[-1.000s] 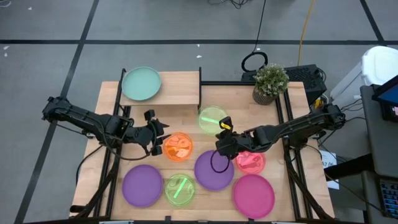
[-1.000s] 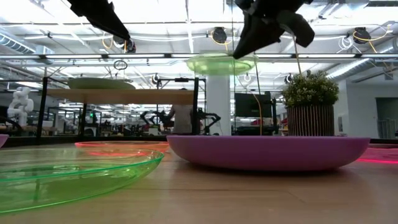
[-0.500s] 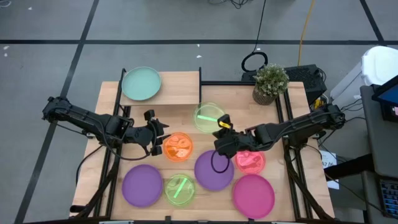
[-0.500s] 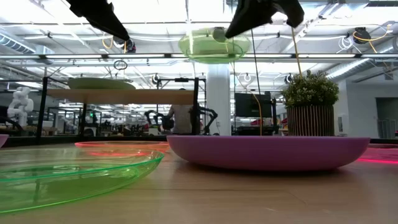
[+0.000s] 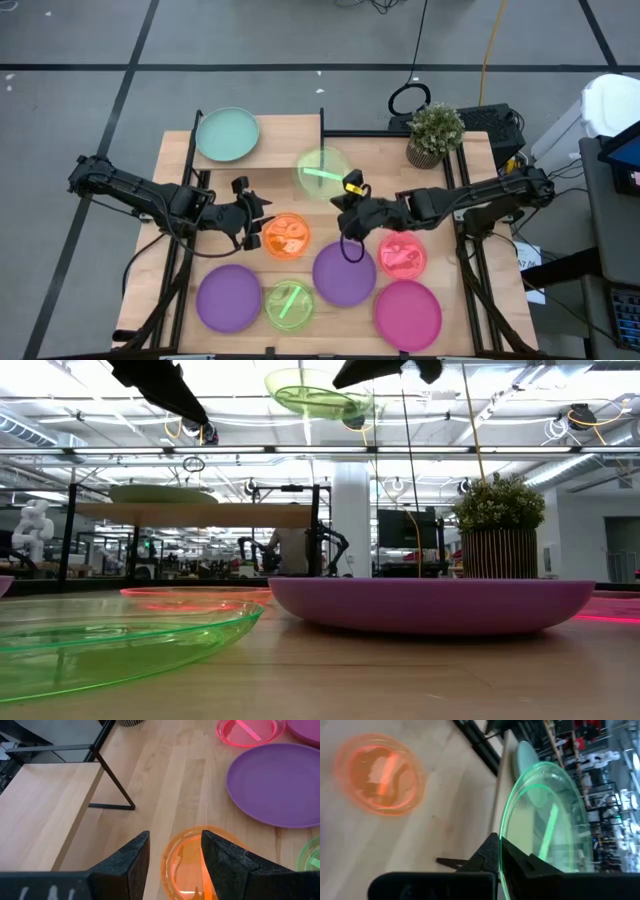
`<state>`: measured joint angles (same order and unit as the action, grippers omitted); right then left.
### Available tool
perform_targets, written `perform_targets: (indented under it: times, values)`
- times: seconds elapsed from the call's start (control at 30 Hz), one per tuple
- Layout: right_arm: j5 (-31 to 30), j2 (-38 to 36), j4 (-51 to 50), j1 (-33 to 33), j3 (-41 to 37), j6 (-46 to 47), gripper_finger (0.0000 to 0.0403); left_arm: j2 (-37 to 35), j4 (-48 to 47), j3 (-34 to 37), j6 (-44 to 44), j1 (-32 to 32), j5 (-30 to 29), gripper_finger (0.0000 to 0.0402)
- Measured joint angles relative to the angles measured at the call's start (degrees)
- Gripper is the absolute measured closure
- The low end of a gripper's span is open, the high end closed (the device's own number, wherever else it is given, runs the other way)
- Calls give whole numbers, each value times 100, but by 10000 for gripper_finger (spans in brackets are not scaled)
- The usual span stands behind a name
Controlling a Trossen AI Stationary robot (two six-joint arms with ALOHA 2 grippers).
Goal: Place and stack plates onto a shelf
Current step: Put the right transparent green plate on the shelf
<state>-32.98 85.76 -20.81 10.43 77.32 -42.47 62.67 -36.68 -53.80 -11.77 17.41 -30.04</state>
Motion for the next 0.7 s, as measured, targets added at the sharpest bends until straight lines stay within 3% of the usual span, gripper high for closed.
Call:
perform_targets:
  times: [0.17, 0.4, 0.7]
  values:
    - [420, 164, 651, -448, -2, -553, 403, 0, -3, 0, 1, -2, 43, 218]
    - [1050, 420, 1489, -1086, -2, -1010, 403, 0, -33, 0, -152, 31, 615, 218]
    - [2132, 994, 2746, -1692, -2, -1361, 403, 0, -40, 0, -590, 250, 655, 218]
